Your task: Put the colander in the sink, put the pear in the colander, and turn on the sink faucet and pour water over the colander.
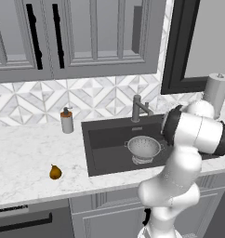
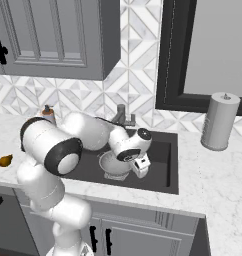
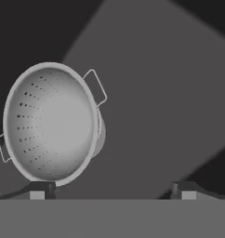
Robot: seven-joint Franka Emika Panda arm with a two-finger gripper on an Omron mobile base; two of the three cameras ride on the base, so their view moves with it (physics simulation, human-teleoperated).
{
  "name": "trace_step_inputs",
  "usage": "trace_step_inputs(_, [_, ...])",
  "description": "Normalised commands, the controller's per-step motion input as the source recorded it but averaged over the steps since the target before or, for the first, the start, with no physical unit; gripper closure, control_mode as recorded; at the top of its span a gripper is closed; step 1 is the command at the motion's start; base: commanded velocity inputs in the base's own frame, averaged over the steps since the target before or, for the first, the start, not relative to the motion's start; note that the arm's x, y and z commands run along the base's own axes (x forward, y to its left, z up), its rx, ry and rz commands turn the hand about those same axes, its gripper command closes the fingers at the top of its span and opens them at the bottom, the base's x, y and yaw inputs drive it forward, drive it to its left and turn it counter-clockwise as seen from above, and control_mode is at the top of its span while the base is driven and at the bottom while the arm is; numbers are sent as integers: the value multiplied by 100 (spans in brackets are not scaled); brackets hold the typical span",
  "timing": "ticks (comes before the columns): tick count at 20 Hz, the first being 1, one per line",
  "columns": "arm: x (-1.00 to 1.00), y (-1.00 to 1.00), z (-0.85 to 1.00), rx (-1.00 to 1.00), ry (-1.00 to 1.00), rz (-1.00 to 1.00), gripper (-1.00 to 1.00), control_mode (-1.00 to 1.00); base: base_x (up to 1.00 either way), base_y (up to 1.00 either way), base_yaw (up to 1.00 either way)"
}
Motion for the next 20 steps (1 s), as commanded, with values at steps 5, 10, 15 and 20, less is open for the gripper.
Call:
trace_step_inputs(5, [-80,0,98,-5,0,0,-100,-100,0,0,0])
trace_step_inputs(10, [-75,24,91,-8,0,0,-100,-100,0,0,0])
trace_step_inputs(15, [-87,54,72,-8,0,0,-100,-100,0,0,0])
trace_step_inputs(20, [-45,96,63,-7,1,3,-100,-100,0,0,0])
